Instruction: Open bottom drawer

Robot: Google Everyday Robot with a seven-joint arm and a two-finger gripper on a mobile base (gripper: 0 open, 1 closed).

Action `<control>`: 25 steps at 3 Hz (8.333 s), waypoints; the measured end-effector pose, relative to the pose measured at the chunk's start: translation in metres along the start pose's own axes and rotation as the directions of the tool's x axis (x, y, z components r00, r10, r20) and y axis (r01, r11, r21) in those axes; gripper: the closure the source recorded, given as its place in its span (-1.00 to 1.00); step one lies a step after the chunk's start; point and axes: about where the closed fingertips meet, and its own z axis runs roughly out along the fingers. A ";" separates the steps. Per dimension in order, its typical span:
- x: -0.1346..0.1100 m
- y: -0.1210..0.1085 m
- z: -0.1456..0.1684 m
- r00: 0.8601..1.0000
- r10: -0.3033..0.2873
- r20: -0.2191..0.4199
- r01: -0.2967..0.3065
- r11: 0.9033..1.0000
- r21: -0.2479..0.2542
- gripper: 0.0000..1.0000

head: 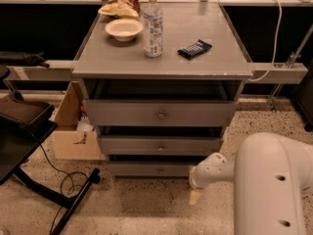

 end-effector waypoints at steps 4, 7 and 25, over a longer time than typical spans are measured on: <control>0.011 -0.083 0.132 0.989 -0.104 -0.104 0.118 0.984 0.134 -0.94; -0.011 -0.099 0.112 0.985 -0.136 -0.107 0.150 0.979 0.138 0.60; 0.015 0.043 0.099 0.985 -0.043 -0.167 0.014 0.986 -0.167 0.78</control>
Offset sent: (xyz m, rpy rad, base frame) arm 0.0979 -0.0010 -0.1072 -0.1658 -0.1871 0.0931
